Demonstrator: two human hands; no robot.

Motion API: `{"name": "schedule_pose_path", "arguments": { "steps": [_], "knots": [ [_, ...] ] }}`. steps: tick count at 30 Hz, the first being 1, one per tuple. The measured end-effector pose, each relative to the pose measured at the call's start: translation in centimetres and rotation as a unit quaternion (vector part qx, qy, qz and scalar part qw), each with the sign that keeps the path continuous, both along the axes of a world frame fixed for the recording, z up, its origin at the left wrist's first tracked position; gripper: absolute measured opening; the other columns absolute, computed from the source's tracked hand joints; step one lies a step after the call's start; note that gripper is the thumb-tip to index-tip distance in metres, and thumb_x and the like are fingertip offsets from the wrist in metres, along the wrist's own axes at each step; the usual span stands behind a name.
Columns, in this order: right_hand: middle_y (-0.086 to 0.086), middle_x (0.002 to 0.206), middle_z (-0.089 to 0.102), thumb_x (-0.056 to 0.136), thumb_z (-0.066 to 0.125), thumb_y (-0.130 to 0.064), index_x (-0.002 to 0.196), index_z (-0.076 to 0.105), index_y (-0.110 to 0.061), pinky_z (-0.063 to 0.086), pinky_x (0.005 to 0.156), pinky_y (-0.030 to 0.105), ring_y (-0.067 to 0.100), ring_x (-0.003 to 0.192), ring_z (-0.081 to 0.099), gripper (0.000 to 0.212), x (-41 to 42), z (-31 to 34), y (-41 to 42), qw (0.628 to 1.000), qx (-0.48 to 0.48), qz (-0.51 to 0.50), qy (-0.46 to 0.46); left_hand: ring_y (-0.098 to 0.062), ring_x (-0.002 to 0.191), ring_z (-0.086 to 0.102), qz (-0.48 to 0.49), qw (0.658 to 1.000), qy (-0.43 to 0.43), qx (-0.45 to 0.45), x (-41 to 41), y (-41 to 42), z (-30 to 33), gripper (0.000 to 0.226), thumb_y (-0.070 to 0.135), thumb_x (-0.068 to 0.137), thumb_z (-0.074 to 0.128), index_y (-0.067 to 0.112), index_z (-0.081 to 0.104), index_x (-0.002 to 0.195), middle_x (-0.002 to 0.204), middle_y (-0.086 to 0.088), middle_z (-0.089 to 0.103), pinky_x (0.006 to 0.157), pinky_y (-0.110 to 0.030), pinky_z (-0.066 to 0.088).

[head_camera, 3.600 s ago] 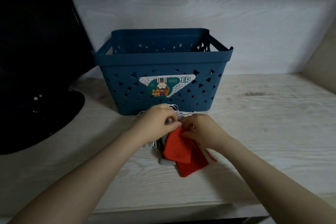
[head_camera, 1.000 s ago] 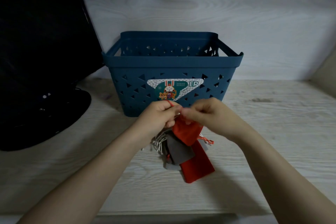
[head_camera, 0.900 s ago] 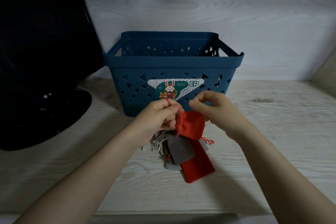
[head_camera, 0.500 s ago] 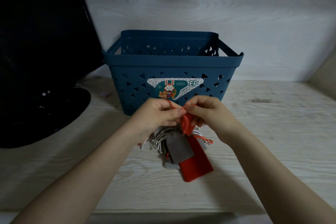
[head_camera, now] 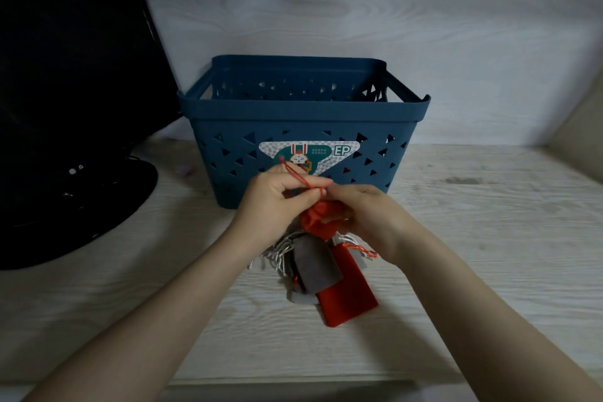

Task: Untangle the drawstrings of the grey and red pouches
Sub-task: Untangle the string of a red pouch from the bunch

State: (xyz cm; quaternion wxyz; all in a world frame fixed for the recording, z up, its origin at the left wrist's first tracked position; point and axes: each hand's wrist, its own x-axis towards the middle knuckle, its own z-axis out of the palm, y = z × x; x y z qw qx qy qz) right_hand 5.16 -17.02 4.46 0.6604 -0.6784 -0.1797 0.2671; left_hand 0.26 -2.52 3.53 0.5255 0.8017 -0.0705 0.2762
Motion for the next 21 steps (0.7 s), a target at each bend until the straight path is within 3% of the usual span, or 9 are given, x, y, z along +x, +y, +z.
{"name": "schedule_pose_path", "arguments": {
  "steps": [2,4,6,9,12,14,17,19,21],
  "knots": [
    [0.005,0.068,0.066,0.093,0.051,-0.023,0.080,0.067,-0.007,0.046,0.060,0.023,0.013,0.062,0.060,0.026,0.2,-0.1,-0.1,0.999,0.030,-0.001,0.024,0.001,0.082,0.057,-0.019,1.000,-0.004,0.000,-0.1,0.0,0.2,0.035,0.001,0.076,0.070,0.035,0.071,0.087,0.078,0.015,0.062,0.079,-0.014,0.045],
    [0.002,0.064,0.064,0.093,0.052,-0.022,0.082,0.066,-0.008,0.047,0.052,0.019,0.009,0.057,0.060,0.023,0.3,0.2,-0.1,0.994,0.072,-0.017,0.082,-0.001,0.083,0.057,-0.028,1.000,-0.012,0.002,-0.2,-0.1,0.2,0.032,0.002,0.076,0.071,0.031,0.071,0.090,0.079,0.012,0.062,0.080,-0.016,0.046],
    [-0.003,0.057,0.060,0.091,0.052,-0.018,0.078,0.065,-0.012,0.044,0.044,0.016,0.004,0.049,0.057,0.020,0.4,0.3,0.0,0.985,0.094,-0.030,0.139,-0.004,0.085,0.058,-0.034,0.999,-0.013,0.006,-0.2,-0.2,0.2,0.030,0.003,0.076,0.071,0.026,0.071,0.095,0.080,0.013,0.063,0.083,-0.018,0.046],
    [-0.006,0.059,0.056,0.082,0.054,-0.022,0.073,0.062,-0.018,0.033,0.051,0.017,0.006,0.056,0.049,0.013,0.5,0.3,0.1,0.977,0.099,-0.010,0.186,-0.002,0.085,0.058,-0.048,0.999,-0.008,0.005,-0.2,-0.2,0.0,0.030,0.002,0.077,0.070,0.021,0.070,0.099,0.079,0.015,0.065,0.083,-0.017,0.045],
    [-0.004,0.063,0.052,0.073,0.048,-0.023,0.068,0.051,-0.020,0.026,0.055,0.021,0.010,0.059,0.044,0.007,0.9,0.3,-0.3,0.956,0.165,-0.004,0.244,0.005,0.081,0.062,-0.091,0.994,0.021,-0.063,-0.4,-0.4,0.1,0.031,-0.005,0.082,0.061,0.013,0.065,0.107,0.079,0.020,0.069,0.076,-0.010,0.045],
    [-0.002,0.062,0.055,0.078,0.045,-0.020,0.069,0.047,-0.019,0.028,0.047,0.018,0.008,0.050,0.043,0.009,1.1,0.3,-0.6,0.934,0.221,0.007,0.281,0.003,0.089,0.064,-0.110,0.989,0.035,-0.095,-0.5,-0.4,0.0,0.032,-0.006,0.084,0.057,0.016,0.066,0.106,0.086,0.019,0.071,0.078,-0.011,0.047],
    [0.002,0.071,0.067,0.079,0.046,-0.016,0.070,0.047,-0.016,0.018,0.029,0.013,0.003,0.029,0.029,0.009,1.2,0.1,-0.8,0.910,0.275,0.027,0.311,-0.001,0.100,0.063,-0.098,0.991,0.030,-0.091,-0.5,-0.2,-0.1,0.030,-0.002,0.084,0.058,0.023,0.069,0.097,0.094,0.020,0.071,0.087,-0.014,0.046],
    [0.003,0.078,0.070,0.081,0.045,-0.016,0.071,0.049,-0.014,0.015,0.027,0.012,0.004,0.025,0.026,0.011,1.3,0.1,-1.0,0.902,0.295,0.016,0.313,0.001,0.096,0.064,-0.077,0.990,0.036,-0.109,-0.4,0.0,-0.3,0.028,0.000,0.084,0.059,0.024,0.070,0.092,0.090,0.020,0.071,0.084,-0.014,0.046],
    [-0.003,0.067,0.063,0.083,0.045,-0.017,0.074,0.048,-0.015,0.015,0.030,0.012,0.003,0.032,0.029,0.009,1.3,0.3,-1.1,0.918,0.286,-0.014,0.275,0.003,0.089,0.064,-0.061,0.989,0.051,-0.127,-0.3,0.1,-0.4,0.025,0.002,0.084,0.060,0.024,0.071,0.088,0.085,0.019,0.071,0.081,-0.015,0.047]
  ]
}}
